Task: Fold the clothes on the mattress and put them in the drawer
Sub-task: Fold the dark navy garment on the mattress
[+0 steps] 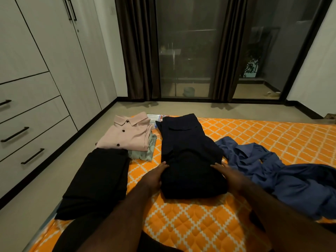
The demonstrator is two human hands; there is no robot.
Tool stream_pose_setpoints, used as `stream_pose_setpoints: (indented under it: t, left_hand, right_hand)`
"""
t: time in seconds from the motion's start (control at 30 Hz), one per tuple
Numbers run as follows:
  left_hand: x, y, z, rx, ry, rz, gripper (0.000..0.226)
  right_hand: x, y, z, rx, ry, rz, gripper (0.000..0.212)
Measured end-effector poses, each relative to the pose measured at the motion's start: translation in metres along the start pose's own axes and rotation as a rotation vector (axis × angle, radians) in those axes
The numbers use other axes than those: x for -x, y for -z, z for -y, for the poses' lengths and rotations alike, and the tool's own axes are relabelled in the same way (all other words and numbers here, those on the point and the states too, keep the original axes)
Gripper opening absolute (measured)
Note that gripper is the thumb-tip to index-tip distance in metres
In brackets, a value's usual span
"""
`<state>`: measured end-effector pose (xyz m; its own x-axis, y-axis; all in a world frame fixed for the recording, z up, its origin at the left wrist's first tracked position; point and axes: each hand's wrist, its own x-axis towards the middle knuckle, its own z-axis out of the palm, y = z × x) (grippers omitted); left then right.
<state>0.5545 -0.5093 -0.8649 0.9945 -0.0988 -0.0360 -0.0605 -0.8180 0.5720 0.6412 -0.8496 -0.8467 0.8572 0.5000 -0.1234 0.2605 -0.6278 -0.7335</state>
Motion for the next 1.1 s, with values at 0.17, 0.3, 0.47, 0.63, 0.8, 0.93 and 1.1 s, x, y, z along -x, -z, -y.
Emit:
stream_pose_setpoints:
  t: [0.17,0.3,0.47,0.63,0.8,0.93,1.1]
  left_hand:
    - [-0.003,-0.007,-0.017,0.486,0.145,-0.169,0.029]
    - [-0.012,0.002,-0.016,0.584,0.266,-0.251,0.025]
    - [-0.005,0.009,-0.018,0.375,0.165,-0.299,0.036]
    - [-0.01,0.012,-0.014,0.227,0.064,-0.444,0.031]
    - [-0.014,0.016,-0.015,0.168,-0.04,-0.605,0.046]
    - [-0.014,0.023,-0.029,0.269,-0.166,-0.56,0.062]
    - [-0.007,0.022,-0.047,0.434,-0.108,-0.494,0.049]
  right_hand:
    - [-0.006,0.011,-0.003,0.328,0.145,0.041,0.077]
    - [-0.014,0.012,0.001,0.276,0.191,-0.106,0.071]
    - [-0.013,0.01,0.016,0.18,0.139,-0.282,0.041]
    - [-0.014,0.006,0.03,0.117,0.06,-0.386,0.022]
    - [-0.011,0.006,0.046,0.04,0.017,-0.477,0.037]
    - [-0.007,0.009,0.058,-0.146,0.066,-0.578,0.039]
    - [-0.003,0.012,0.057,-0.198,0.064,-0.633,0.042]
